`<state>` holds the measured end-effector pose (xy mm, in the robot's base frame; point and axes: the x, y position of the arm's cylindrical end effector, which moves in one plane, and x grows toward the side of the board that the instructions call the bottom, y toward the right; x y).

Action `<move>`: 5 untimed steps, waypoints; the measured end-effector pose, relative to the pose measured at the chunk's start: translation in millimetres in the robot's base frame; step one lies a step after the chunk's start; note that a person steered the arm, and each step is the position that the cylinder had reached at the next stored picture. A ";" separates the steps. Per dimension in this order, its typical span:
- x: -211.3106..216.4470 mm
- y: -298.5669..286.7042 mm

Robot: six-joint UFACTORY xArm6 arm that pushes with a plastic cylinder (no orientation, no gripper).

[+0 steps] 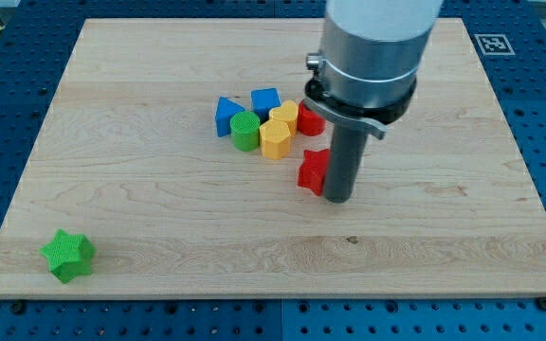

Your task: Move the red star into the yellow blocks

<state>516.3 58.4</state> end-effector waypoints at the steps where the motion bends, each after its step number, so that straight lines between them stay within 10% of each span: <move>1: -6.2 -18.7; 3: -50.9 -25.6; 5: 40.0 40.0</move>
